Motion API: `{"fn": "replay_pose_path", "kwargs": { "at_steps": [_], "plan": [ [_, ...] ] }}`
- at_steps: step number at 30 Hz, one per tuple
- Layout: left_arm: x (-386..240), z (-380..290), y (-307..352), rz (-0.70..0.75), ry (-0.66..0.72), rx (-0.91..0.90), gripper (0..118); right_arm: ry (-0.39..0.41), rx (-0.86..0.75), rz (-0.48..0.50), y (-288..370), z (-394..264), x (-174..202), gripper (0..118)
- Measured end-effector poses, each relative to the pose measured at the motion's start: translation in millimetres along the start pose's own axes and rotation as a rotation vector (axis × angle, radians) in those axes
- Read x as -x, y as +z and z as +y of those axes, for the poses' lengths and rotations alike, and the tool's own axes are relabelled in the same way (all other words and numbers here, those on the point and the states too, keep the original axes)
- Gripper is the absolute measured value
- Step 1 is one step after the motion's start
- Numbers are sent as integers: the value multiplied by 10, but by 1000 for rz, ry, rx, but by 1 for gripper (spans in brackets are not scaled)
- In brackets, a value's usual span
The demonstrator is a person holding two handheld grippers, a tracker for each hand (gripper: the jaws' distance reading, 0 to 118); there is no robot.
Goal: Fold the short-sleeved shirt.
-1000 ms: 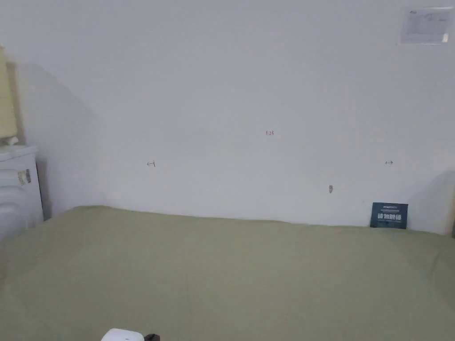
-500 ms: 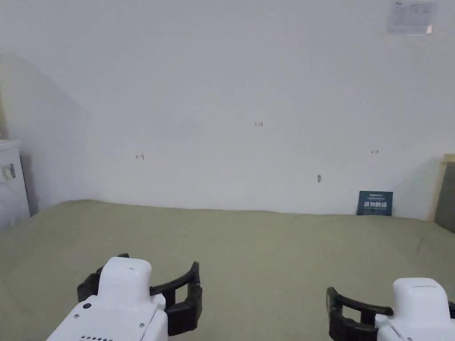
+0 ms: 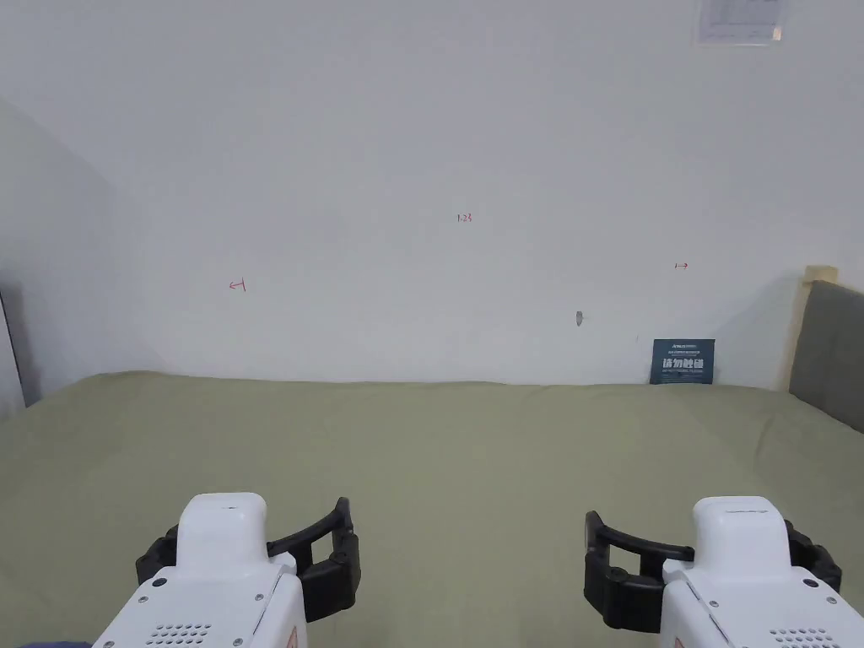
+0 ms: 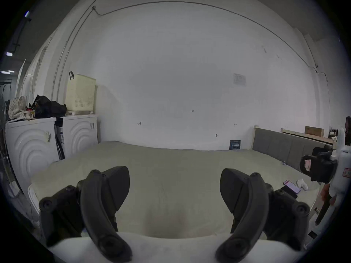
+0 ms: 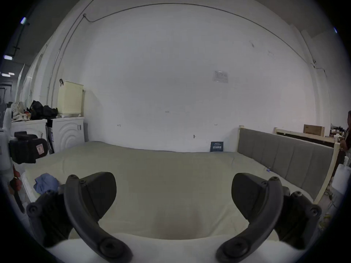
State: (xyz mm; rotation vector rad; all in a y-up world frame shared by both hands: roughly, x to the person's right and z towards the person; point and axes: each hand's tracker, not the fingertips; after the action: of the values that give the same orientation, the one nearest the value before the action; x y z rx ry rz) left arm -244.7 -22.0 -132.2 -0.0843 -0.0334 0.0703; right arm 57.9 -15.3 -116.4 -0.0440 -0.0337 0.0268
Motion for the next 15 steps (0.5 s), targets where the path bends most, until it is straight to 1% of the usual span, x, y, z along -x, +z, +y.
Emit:
{"fn": "replay_pose_path", "kwargs": {
  "at_steps": [2,5,8,9,13,15],
  "plan": [
    [20,-24,10,6,14,-6,103,-12,35,28,-13,-15,-4,118],
    [22,-51,10,14,44,0,103,-47,38,-5,-13,-64,8,118],
    [41,-81,6,7,57,21,103,-59,48,-24,-11,-83,18,118],
    [34,-94,11,5,53,23,103,-65,56,-23,-16,-81,11,118],
    [22,-131,70,-21,19,23,103,-139,42,11,-14,-65,-54,118],
    [37,-138,106,-21,5,20,103,-148,25,-2,7,-43,-66,118]
  ]
}}
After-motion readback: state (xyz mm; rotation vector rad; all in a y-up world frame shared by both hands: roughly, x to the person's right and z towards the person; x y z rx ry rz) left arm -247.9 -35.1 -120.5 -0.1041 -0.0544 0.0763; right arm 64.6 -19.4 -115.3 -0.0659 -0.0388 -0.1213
